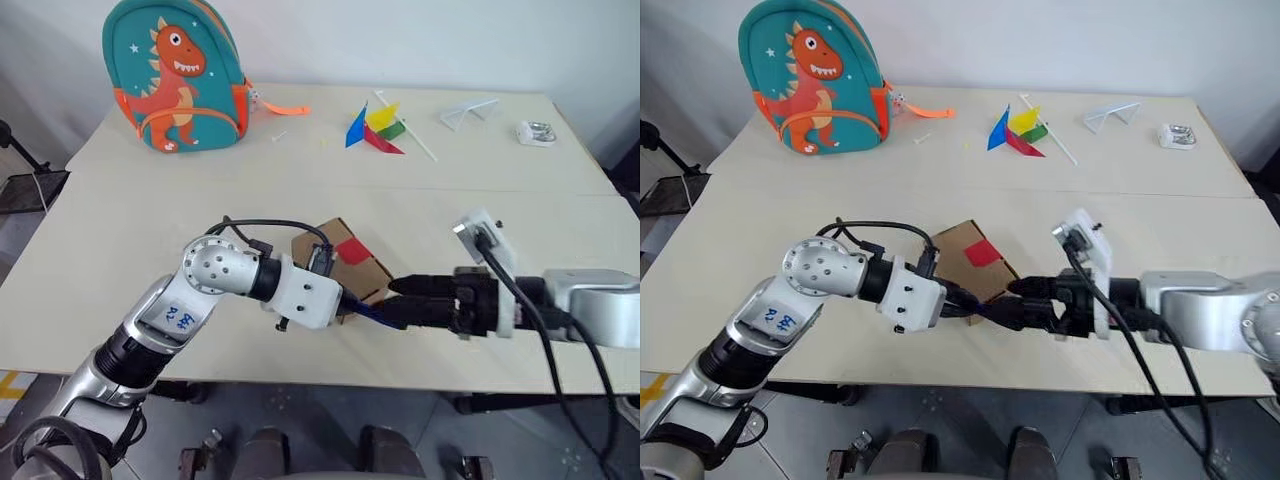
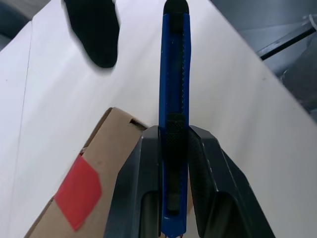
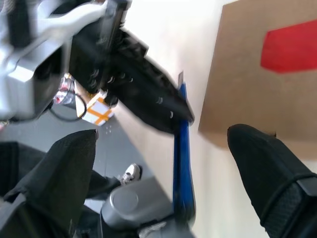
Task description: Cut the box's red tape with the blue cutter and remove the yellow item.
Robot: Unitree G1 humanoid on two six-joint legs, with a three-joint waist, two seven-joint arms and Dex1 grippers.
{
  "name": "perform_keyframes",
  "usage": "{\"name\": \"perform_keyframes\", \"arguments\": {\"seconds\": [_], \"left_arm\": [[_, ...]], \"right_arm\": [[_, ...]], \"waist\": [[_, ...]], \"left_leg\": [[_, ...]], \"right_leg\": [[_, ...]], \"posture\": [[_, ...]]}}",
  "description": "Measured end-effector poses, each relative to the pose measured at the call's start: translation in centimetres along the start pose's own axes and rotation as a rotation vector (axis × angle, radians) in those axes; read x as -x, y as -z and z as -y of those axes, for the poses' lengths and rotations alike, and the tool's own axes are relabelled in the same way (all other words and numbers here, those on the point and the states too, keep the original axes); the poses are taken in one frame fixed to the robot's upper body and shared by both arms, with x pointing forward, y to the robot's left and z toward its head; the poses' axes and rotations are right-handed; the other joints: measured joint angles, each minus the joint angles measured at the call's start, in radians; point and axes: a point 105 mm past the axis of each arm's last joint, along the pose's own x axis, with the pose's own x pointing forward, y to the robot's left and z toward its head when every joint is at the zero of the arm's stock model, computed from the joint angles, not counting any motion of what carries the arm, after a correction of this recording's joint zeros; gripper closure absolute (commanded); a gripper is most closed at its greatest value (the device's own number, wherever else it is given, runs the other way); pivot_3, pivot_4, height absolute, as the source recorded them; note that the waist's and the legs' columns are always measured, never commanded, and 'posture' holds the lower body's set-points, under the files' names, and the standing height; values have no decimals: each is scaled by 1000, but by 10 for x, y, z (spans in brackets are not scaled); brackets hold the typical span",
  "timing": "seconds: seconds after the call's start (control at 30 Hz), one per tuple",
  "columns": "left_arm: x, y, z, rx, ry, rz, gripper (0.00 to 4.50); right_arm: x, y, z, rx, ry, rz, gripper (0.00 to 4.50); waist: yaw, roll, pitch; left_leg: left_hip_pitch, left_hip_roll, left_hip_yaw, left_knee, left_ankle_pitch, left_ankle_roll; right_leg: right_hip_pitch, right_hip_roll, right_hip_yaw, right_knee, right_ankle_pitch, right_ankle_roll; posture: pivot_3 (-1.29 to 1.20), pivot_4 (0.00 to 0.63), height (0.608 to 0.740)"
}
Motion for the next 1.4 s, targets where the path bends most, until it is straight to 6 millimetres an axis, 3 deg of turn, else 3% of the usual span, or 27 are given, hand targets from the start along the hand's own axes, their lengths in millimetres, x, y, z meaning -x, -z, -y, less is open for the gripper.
{"name": "perform_keyframes", "arguments": {"seconds": [0.17, 0.43, 0.57, 0.9, 1.2, 1.23, 1.4], "left_arm": [[-6, 1, -1, 8, -3, 6, 4090], [-8, 1, -2, 4, -6, 5, 4090], [-8, 1, -2, 6, -6, 2, 4090], [-7, 4, -2, 9, -7, -19, 4090], [-7, 6, -1, 20, 2, -30, 4090], [-7, 6, 0, 30, 6, -29, 3370], [-4, -2, 1, 104, 26, 49, 1866]], "right_arm": [[-8, 5, 10, -49, 29, -28, 48], [-17, 23, 14, -107, 28, -73, 48], [-19, 23, 13, -112, 26, -67, 930], [-27, 22, 14, -147, 12, -38, 4384], [-30, 23, 15, -169, 10, -28, 4396], [-30, 24, 15, -174, 8, -28, 4396], [-29, 24, 17, -178, 21, -20, 4396]], "waist": [[1, 0, 0], [0, 0, 0], [-1, 0, 0], [-1, 0, 0], [-1, 0, 0], [-1, 0, 0], [-2, 0, 0]], "left_leg": [[-10, 0, -1, 3, 0, 0], [-11, 0, 0, 3, 0, 0], [-11, 0, 0, 3, 0, 0], [-11, 0, 0, 3, 0, 0], [-12, 0, 0, 3, 0, 0], [-12, 0, 0, 3, 0, 0], [-12, 0, 0, 3, 0, 0]], "right_leg": [[-7, 0, -1, -2, 2, 2], [-9, 0, -2, 0, 2, 1], [-10, 0, -2, 1, 2, 1], [-11, 0, -2, 1, 2, 1], [-11, 0, -2, 2, 2, 1], [-11, 0, -2, 2, 2, 1], [-12, 0, -1, 3, 2, 1]], "posture": [[0, 150, 740], [0, 150, 740], [0, 150, 740], [0, 150, 740], [0, 150, 740], [0, 150, 740], [0, 150, 740]]}}
